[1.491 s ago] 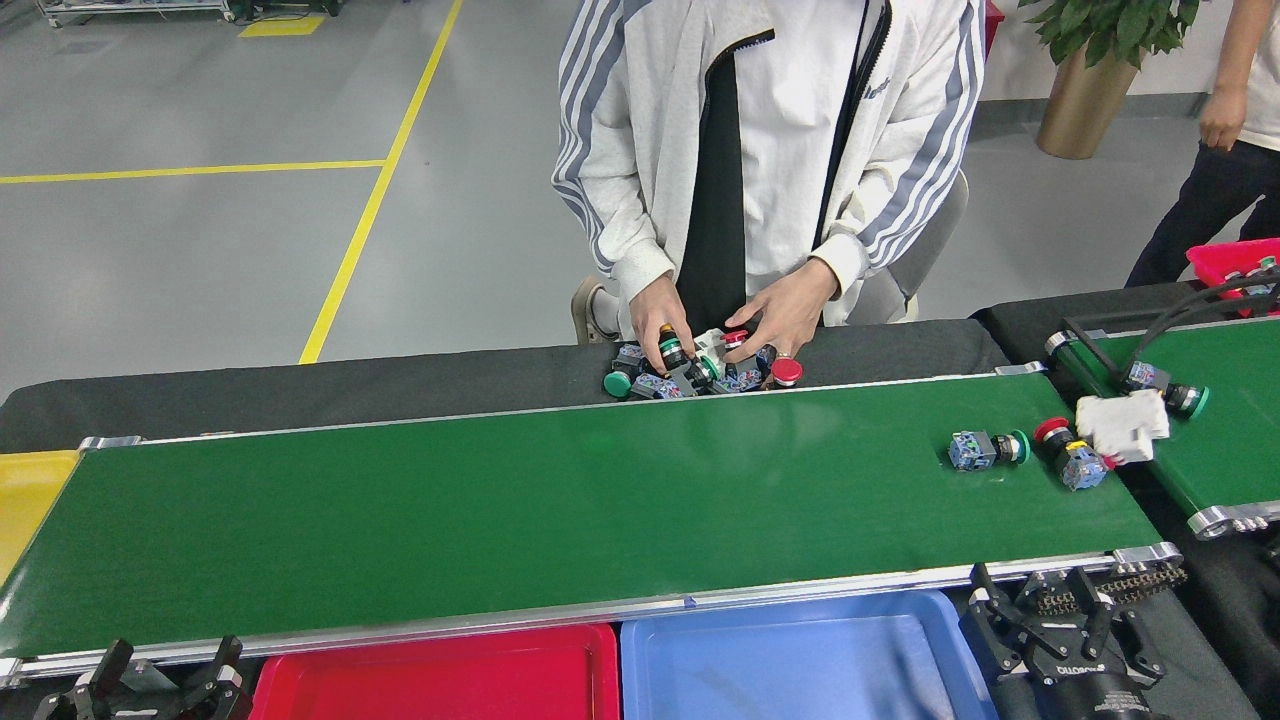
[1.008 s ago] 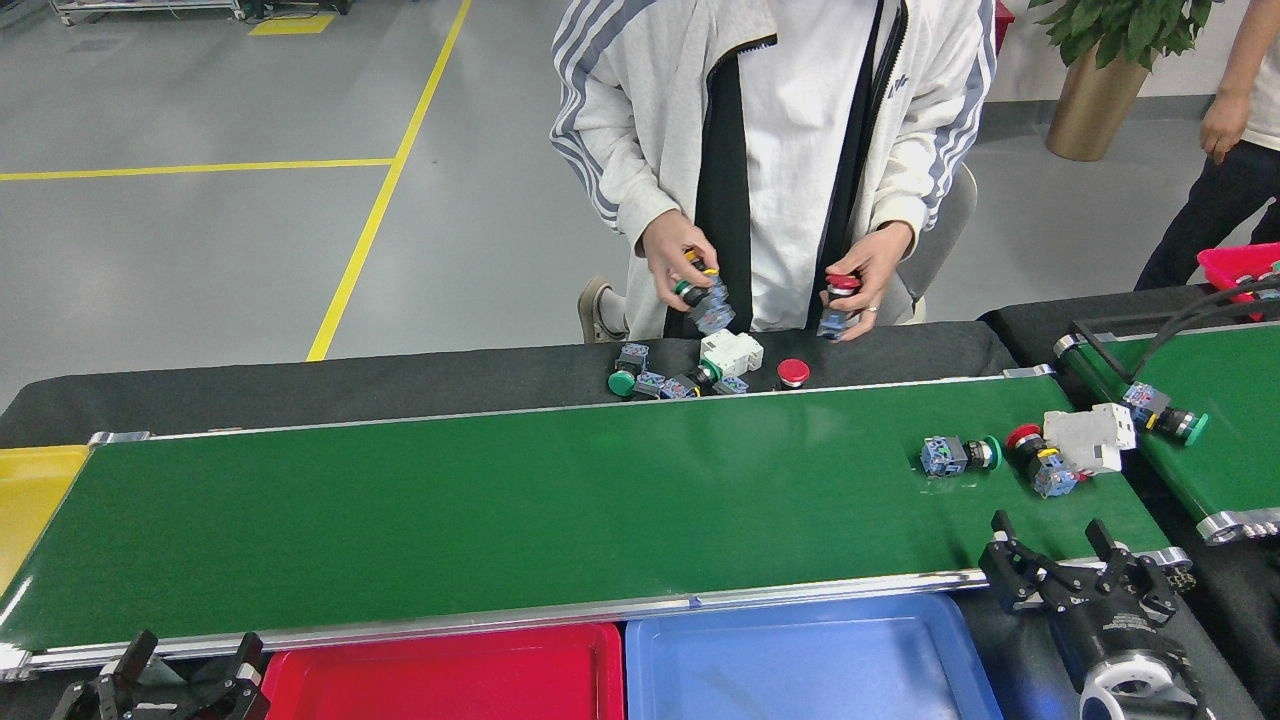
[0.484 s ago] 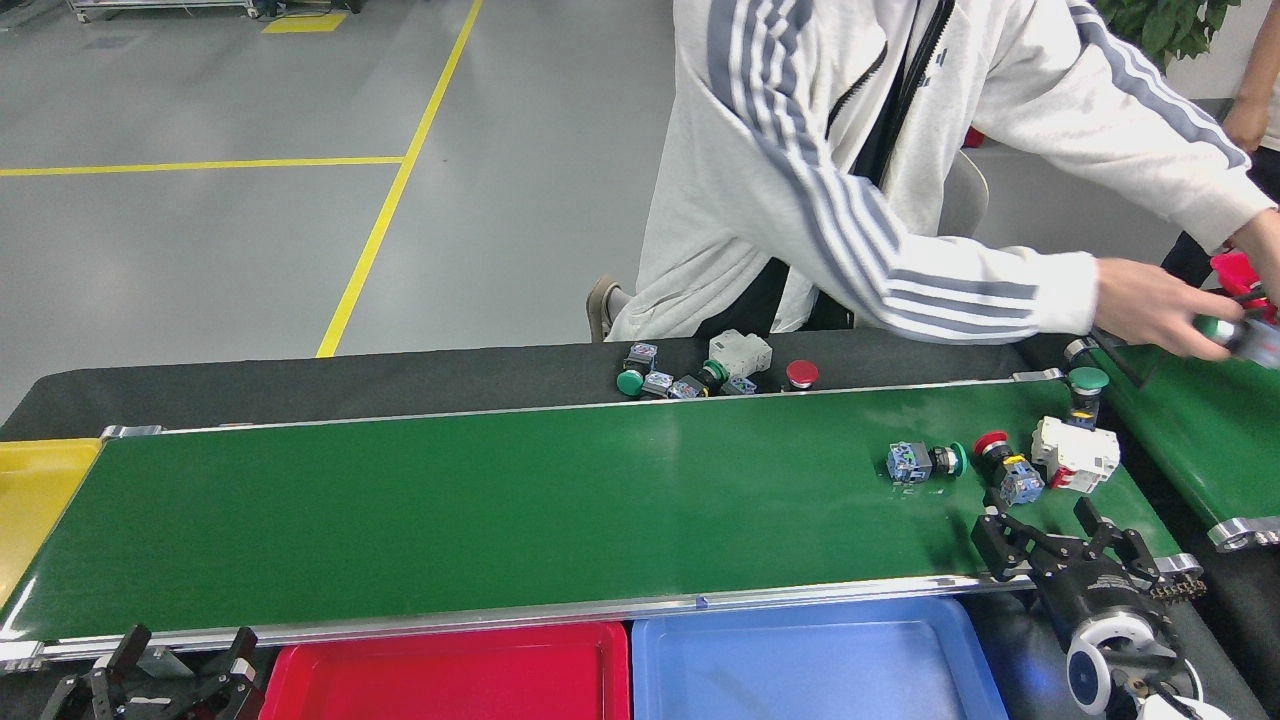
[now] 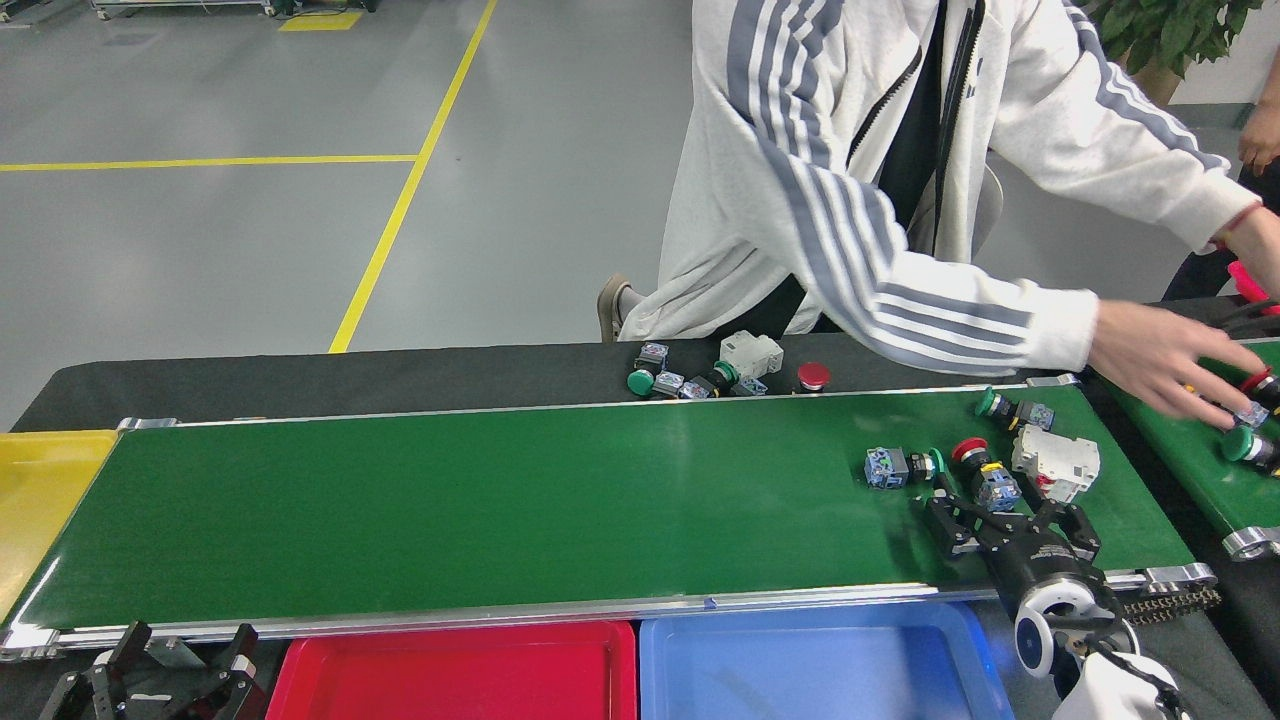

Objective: Pick switch part from conveyor to tray

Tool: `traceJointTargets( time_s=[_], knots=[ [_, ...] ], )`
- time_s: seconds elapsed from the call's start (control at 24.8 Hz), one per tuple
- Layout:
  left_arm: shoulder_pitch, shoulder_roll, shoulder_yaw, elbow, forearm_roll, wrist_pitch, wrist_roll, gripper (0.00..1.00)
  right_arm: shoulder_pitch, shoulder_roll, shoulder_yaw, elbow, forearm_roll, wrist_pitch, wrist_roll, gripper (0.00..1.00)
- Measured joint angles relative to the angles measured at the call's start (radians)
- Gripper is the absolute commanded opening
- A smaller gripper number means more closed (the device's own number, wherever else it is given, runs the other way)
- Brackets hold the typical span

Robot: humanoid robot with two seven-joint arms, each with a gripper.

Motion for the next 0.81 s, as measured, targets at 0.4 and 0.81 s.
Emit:
traceJointTargets(
  time_s=[0.4,0.81],
  knots=[
    [-0.011,0.0,-0.007,0.001,-0.001,0.0,0.0,1.0,-0.086,0.035,0.095,0.082,0.001,0.011,0.001,0.59],
    [-0.016,0.0,-0.008,0.005,-0.001,0.001,0.0,1.0,-0.111,0.036,0.168,0.1,-0.004,-0.016,0.004,0.01]
  ],
)
